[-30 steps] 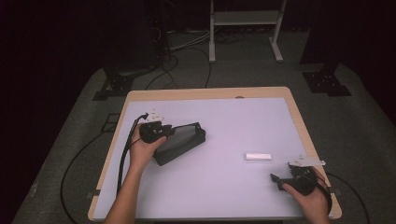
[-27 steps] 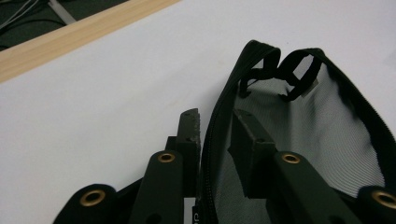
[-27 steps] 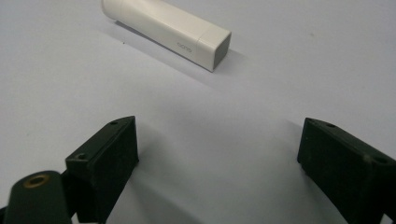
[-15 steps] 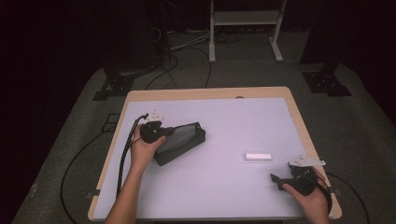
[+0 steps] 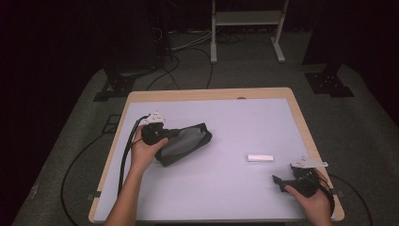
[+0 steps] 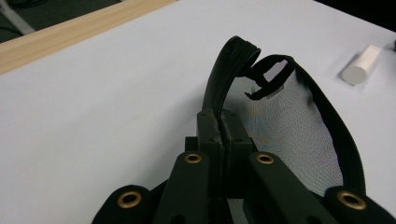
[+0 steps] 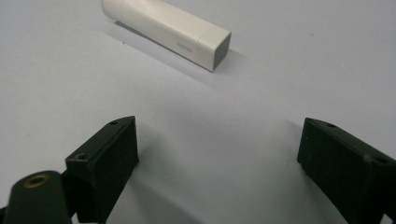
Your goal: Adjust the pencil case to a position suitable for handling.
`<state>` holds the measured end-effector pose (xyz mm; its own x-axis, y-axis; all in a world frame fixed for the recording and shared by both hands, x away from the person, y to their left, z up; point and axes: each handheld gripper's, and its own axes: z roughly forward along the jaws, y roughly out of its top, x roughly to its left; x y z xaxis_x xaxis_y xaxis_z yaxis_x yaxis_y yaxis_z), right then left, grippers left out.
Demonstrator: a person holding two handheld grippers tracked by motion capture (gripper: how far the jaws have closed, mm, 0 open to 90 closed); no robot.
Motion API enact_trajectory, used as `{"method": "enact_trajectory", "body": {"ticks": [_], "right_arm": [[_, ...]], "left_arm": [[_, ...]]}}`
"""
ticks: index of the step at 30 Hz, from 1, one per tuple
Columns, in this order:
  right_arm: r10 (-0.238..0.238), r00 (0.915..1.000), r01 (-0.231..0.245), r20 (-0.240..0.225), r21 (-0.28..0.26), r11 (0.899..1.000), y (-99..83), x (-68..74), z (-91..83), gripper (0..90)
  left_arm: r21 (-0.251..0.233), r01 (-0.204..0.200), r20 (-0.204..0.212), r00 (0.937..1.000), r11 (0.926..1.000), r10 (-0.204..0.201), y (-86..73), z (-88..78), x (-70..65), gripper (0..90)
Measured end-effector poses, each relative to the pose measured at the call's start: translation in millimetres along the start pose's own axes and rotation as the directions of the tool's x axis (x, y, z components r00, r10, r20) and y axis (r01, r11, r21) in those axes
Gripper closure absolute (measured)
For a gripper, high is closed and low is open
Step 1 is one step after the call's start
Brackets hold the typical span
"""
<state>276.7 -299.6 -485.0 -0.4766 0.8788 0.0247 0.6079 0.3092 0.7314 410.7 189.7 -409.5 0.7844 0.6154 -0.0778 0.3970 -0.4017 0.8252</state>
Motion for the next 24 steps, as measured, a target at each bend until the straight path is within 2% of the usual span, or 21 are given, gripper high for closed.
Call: {"method": "enact_trajectory", "body": {"ticks": [6,14,20,24], "right_arm": [[0.000,1.0000,0.000,0.000,0.000,1.000,0.0,-0.1,0.0,11.2],[0.001,1.0000,-0.001,-0.001,0.000,1.000,0.0,0.0,0.0,11.2],[0.000,1.0000,0.000,0.000,0.000,1.000,0.0,-0.1,0.0,11.2],[-0.001,1.0000,0.001,0.000,-0.001,1.000,0.0,-0.2,0.0,11.2]], "left_arm": [[-0.007,-0.024,0.073,0.9970,0.9997,0.025,5.1,1.7,-9.1,88.5],[-0.006,-0.059,0.122,0.9907,0.9983,0.059,9.6,3.9,-18.4,88.5],[-0.003,-0.082,0.168,0.9825,0.9966,0.082,14.4,7.6,-29.1,88.5],[-0.006,-0.100,0.207,0.9734,0.9949,0.099,18.1,10.7,-37.6,88.5]]}}
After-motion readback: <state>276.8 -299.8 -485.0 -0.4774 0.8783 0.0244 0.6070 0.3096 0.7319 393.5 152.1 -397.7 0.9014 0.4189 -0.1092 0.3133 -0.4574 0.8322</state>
